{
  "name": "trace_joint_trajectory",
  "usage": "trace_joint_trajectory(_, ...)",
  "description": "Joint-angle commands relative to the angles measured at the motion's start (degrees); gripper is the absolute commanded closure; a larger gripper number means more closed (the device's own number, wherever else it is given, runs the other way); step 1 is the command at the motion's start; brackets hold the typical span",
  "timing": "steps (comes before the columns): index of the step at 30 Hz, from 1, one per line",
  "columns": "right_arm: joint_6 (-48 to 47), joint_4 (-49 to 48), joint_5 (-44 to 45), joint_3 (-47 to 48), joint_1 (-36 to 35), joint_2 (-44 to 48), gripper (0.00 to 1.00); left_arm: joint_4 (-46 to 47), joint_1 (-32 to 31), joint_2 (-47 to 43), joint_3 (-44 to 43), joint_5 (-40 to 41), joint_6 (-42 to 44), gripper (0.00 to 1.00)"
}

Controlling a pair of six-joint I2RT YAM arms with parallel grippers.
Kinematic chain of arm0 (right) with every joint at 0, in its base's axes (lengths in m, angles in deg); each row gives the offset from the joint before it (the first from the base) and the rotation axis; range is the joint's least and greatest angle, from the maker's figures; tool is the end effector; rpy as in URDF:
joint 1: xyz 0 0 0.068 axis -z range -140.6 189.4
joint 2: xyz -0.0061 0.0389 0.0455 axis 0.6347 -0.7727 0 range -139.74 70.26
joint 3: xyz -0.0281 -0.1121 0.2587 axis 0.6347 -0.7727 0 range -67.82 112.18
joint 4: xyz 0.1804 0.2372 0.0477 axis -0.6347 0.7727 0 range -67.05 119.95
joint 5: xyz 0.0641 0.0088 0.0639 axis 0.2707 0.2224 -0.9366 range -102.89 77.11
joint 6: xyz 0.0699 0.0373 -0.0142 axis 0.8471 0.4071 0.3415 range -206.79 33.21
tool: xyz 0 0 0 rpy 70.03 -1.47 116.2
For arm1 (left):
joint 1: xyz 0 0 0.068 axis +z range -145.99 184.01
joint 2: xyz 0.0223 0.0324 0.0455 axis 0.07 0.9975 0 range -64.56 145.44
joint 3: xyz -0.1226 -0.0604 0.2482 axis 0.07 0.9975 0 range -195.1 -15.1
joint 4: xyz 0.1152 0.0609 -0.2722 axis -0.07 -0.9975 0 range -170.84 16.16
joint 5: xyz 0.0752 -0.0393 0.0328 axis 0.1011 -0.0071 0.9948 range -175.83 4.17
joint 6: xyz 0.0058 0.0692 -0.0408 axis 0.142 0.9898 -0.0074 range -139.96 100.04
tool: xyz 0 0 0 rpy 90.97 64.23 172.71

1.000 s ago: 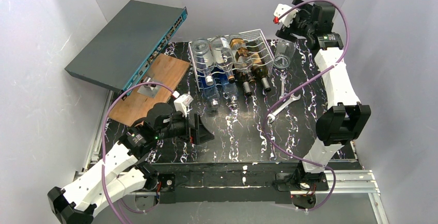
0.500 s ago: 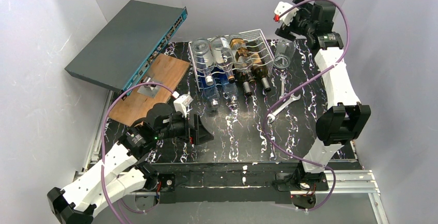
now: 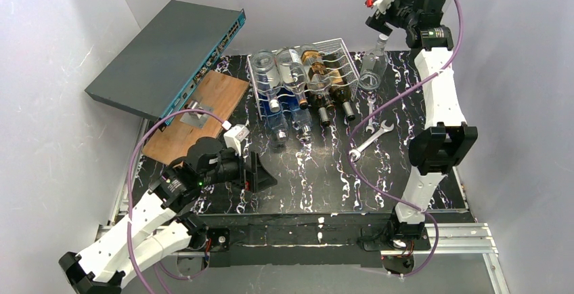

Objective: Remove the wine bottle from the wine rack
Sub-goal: Pick up the wine bottle from the wine rack.

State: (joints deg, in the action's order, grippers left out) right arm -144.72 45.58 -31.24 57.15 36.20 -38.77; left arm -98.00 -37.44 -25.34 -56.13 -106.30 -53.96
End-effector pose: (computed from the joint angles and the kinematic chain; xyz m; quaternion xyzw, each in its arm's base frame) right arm 0.5068 0.0503 0.4938 -0.4663 0.5812 -0.1958 0.6375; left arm 0.1498 -0.1649 0.3034 0.1519 0.8094 -0.4519 0.3430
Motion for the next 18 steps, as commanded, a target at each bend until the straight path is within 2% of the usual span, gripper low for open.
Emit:
trace_joint_trajectory(1, 1.22, 0.41, -0.63, 2.10, 0.35, -0.42, 0.02, -0.94, -0.25, -0.75, -1.26, 0.42, 1.29, 0.01)
trace_joint_trajectory(11, 3.97, -0.22, -5.53, -5.26, -1.98, 5.27, 0.02, 2.59, -0.30, 2.74, -1.59, -0.87, 1.26, 0.01)
trace_joint_trajectory(18, 19.22, -1.76, -9.78, -12.60, -6.39, 12.11, 0.02, 0.81, -0.25, 3.91, -4.76, -0.12, 1.42, 0.01)
